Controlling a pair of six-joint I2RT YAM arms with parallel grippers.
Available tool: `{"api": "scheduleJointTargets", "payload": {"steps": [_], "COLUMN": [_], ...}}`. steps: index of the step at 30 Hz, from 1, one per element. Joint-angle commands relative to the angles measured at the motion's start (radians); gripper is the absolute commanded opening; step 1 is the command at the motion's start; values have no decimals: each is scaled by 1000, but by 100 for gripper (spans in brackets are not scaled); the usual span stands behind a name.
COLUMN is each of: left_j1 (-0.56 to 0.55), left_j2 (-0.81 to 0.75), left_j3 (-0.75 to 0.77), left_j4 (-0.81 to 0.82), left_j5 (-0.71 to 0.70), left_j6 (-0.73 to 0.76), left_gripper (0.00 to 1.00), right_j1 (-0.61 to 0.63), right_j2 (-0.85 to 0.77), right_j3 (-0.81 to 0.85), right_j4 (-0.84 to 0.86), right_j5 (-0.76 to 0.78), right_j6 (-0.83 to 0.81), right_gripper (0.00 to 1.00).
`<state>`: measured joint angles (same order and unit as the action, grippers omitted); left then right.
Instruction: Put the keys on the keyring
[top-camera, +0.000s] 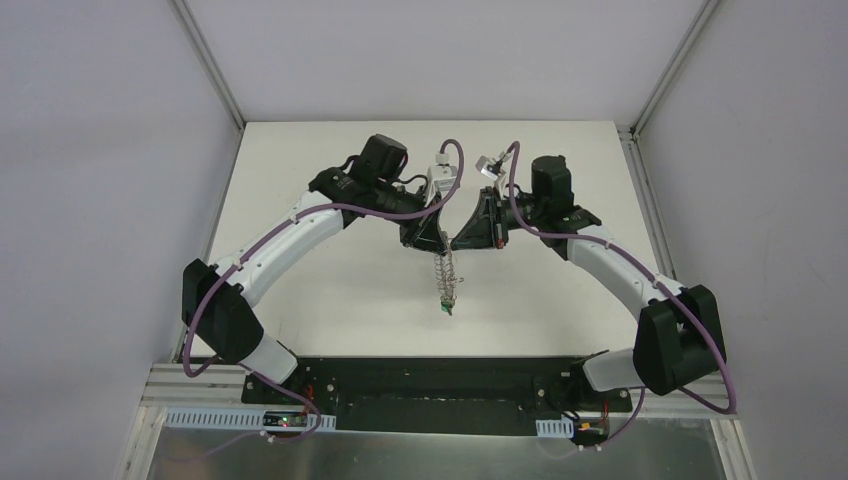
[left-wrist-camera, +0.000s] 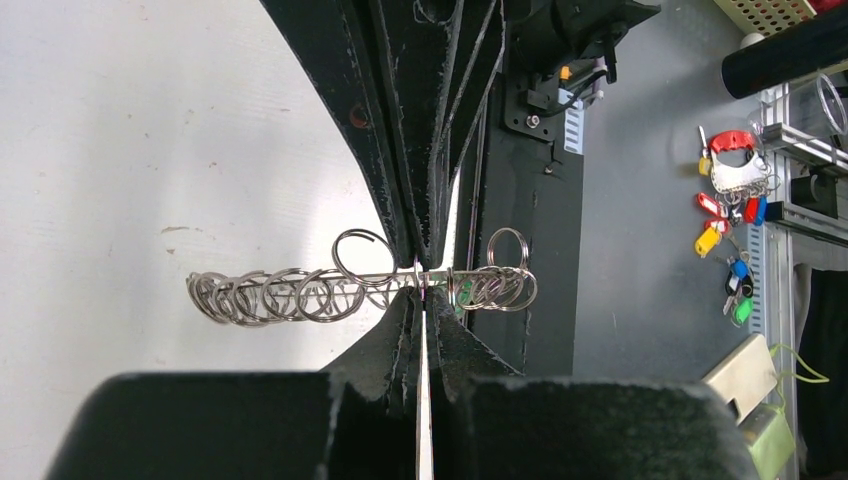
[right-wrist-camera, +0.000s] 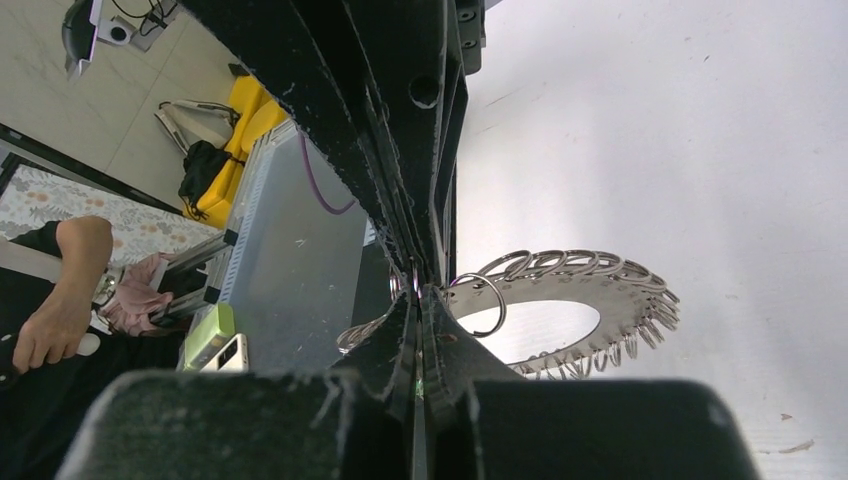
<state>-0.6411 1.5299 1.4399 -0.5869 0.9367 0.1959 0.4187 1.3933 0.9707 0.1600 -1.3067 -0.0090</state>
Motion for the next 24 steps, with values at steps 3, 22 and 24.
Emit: {"api": "scheduleJointTargets", "payload": {"steps": [3, 22, 24], "left_j1": [5, 9, 9], "left_j2": [-47, -3, 6], "left_j3": [-24, 53, 49], "left_j4": [51, 13, 37], "left_j5": [15, 7, 46], "left_j6": [46, 145, 115], "left_gripper": [0, 46, 48], "right_j1": [3, 51, 50], "right_j2": [-36, -101, -102], "right_j3": [69, 125, 120], "right_j4": [-180, -507, -494], "right_j5": [42, 164, 157], "right_j6": [-176, -531, -523], "right_gripper": [0, 0, 0]}}
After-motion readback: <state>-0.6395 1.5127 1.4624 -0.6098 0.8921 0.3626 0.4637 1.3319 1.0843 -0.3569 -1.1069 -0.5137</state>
